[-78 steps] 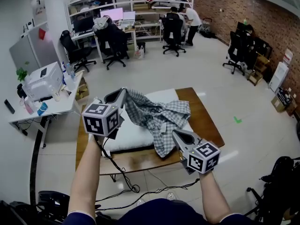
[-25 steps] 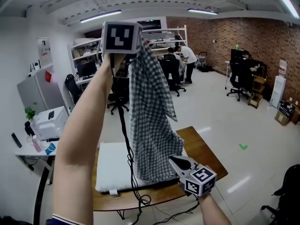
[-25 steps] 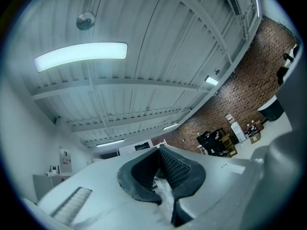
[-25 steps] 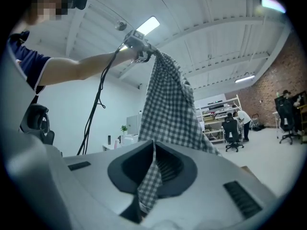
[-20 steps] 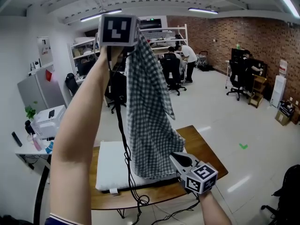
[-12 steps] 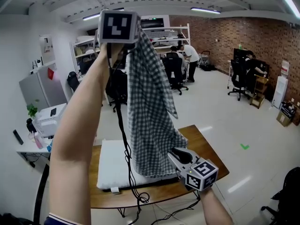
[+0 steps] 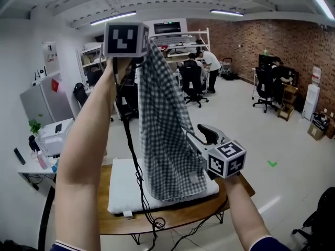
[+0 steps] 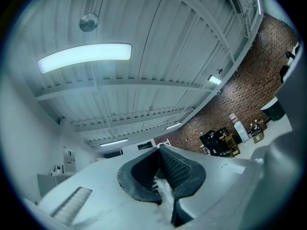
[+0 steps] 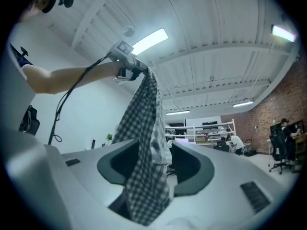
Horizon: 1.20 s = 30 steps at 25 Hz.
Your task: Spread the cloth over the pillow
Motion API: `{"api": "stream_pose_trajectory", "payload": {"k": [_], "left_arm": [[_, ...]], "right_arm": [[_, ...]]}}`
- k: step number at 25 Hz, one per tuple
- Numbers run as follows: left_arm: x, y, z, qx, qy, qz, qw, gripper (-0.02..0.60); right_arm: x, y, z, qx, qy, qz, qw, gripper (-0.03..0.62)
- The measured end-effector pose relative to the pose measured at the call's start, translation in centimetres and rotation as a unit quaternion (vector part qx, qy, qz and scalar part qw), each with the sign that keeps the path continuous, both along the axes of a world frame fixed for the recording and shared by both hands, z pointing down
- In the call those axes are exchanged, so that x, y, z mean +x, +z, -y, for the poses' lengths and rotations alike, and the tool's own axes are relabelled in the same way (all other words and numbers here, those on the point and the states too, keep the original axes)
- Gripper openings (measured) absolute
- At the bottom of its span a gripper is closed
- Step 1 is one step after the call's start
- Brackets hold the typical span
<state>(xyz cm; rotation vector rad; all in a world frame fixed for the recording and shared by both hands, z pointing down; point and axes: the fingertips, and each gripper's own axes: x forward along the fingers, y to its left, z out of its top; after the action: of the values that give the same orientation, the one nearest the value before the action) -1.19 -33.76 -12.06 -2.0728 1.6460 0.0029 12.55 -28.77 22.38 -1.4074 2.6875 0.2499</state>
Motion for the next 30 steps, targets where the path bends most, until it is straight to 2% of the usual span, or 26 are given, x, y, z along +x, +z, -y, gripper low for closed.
{"api": "stream_pose_trajectory", "payload": {"k": [3,7,8,9,12,17,21,26,30], "left_arm": [[-0.3,0.6,0.5,-0.007,-0.004,-0.001,1.0000,0.017],[-0.9,1.2,0.9,-0.023,-0.015,-0.004,0.9996,0.017],[-0.9,1.1,0.7,-0.019,-0.013,-0.004,0.9997,0.017],[-0.8,0.9,0.5,-0.013,-0.010,-0.004,0.9999,0.017],[-1.8,0.9,0.4,-0.006,-0.018,-0.001,0.9998,0.017],[-6.5,3.1,1.5,-0.036,-0.049,-0.020,0.9980,0.017],[-10.6,5.3,2.4,-0.058,-0.064,-0.041,0.9954,0.017],[-13.9,9.3,3.2,-0.100,-0.070,-0.077,0.9896,0.017],[-15.6,12.5,2.9,-0.123,-0.055,-0.099,0.9859,0.017]], "right_arm": [[-0.7,-0.8,2.0,-0.011,0.001,0.003,1.000,0.202],[-2.1,-0.2,3.1,-0.027,-0.006,-0.036,0.999,0.182],[-2.0,-0.1,3.4,-0.029,-0.003,-0.045,0.999,0.069],[-1.6,-0.1,3.7,-0.029,0.002,-0.048,0.998,0.003],[0.2,-1.4,4.4,-0.022,0.020,-0.042,0.999,0.003],[3.5,-6.0,5.0,0.005,0.047,-0.040,0.998,0.003],[4.3,-9.6,5.4,0.018,0.059,-0.050,0.997,0.003],[5.1,-13.2,6.4,0.021,0.075,-0.052,0.996,0.003],[4.9,-15.3,7.9,0.015,0.095,-0.051,0.994,0.003]]}}
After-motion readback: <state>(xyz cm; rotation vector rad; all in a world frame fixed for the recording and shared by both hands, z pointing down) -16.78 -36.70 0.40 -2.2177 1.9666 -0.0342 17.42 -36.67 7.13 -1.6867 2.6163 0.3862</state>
